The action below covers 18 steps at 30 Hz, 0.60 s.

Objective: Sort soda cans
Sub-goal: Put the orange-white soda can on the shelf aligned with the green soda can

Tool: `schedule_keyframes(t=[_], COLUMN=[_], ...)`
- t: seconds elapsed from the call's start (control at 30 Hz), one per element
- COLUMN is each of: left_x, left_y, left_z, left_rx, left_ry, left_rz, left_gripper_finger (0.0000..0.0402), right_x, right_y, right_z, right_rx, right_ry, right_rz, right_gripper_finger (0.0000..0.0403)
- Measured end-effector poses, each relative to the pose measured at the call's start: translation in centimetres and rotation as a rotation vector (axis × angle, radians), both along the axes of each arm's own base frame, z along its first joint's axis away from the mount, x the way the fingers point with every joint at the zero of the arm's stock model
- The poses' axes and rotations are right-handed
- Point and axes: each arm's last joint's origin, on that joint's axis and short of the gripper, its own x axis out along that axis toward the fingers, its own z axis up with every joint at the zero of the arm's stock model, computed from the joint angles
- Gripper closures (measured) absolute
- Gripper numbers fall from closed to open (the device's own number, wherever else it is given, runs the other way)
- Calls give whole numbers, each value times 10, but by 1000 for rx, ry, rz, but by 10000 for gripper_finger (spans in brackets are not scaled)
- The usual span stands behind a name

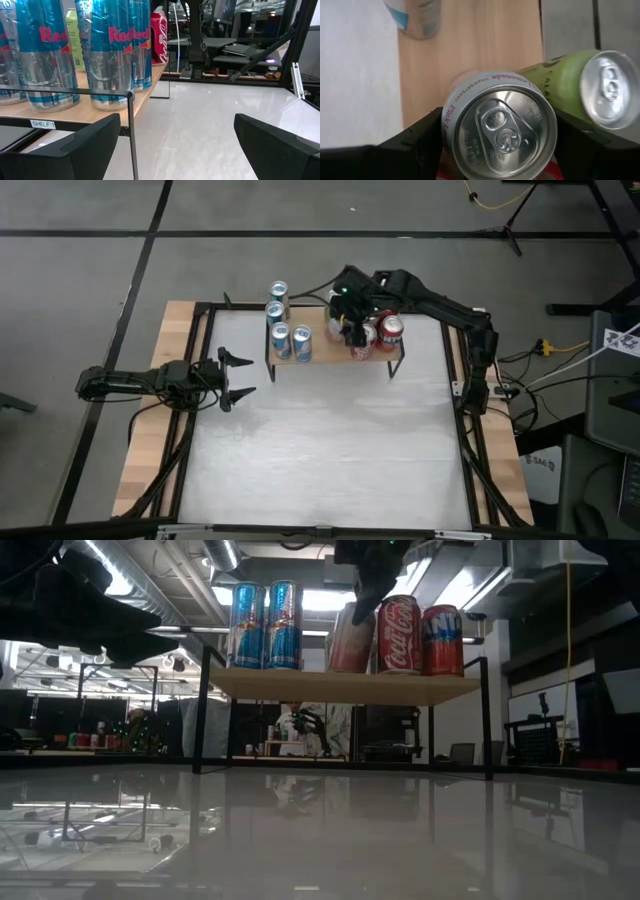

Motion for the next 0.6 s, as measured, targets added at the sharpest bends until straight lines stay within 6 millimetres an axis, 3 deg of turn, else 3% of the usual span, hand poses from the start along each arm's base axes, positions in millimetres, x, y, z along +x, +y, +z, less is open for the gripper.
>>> schedule_keyframes(t=[0.6], left_x=[0], left_y=[0], left_z=[0], left_rx=[0], left_ry=[1], left_rz=[-2], left_gripper_finger=[15], right_x=[7], right_y=[-3], right_z=[-9], right_rx=[-4], right_ry=[32], right_rz=[12], right_gripper_finger=[116])
